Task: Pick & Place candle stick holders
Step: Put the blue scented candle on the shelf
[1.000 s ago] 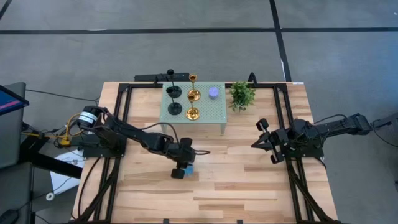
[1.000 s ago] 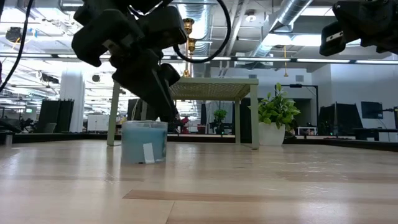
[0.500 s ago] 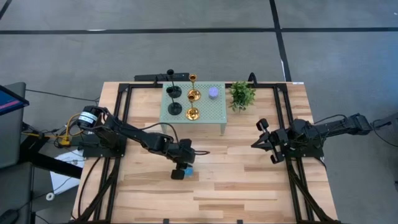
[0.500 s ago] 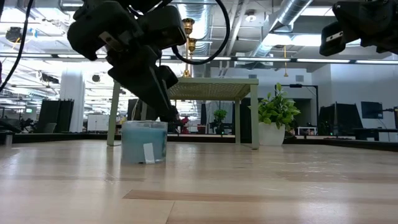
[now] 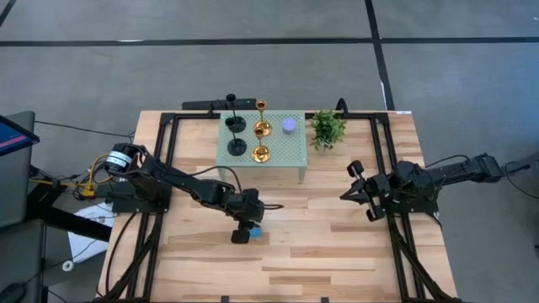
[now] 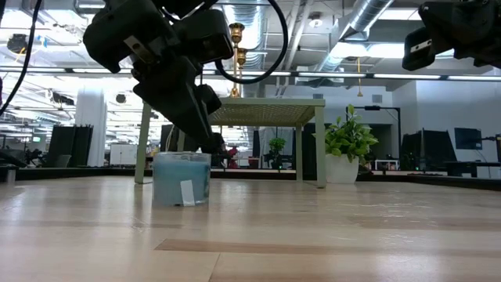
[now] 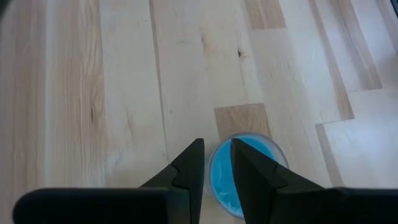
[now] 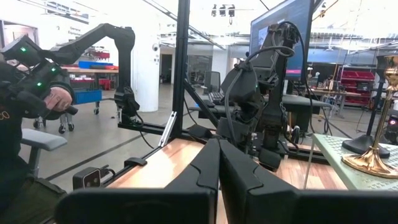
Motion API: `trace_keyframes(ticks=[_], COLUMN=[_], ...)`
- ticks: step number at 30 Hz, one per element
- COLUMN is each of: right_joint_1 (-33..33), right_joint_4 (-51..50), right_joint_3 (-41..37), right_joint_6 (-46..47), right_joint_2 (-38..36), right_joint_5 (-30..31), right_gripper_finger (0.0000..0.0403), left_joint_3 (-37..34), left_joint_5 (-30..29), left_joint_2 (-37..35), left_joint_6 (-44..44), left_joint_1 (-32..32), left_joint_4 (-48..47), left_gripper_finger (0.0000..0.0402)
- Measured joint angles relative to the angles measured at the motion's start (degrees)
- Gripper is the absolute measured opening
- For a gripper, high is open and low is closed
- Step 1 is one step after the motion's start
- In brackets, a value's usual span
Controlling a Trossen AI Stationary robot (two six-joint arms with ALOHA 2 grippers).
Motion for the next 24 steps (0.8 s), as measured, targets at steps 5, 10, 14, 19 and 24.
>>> trace_keyframes(ticks=[5, 10, 14, 19, 24], right_joint_1=[0.0, 0.0, 0.0, 0.0, 0.0], right_joint_4=[0.0, 0.0, 0.0, 0.0, 0.1], right_joint_3=[0.0, 0.0, 0.0, 0.0, 0.0], right_joint_6=[0.0, 0.0, 0.0, 0.0, 0.0], right_joint_2=[0.0, 0.0, 0.0, 0.0, 0.0], right_joint_5=[0.0, 0.0, 0.0, 0.0, 0.0], right_gripper_finger=[0.0000, 0.0000, 0.0000, 0.0000, 0.0000], left_joint_3=[0.0, -0.9, -2.3, -2.6, -2.6], left_joint_5=[0.0, 0.0, 0.0, 0.0, 0.0], left_joint_2=[0.0, 0.0, 0.1, 0.1, 0.1], left_joint_6=[-0.3, -0.6, -2.8, -3.1, -3.1], left_joint_1=[0.0, 0.0, 0.0, 0.0, 0.0], left_joint_4=[-0.4, -0.3, -0.4, 0.4, 0.3], left_gripper_finger=[0.0078, 0.0078, 0.0078, 0.0078, 0.0070])
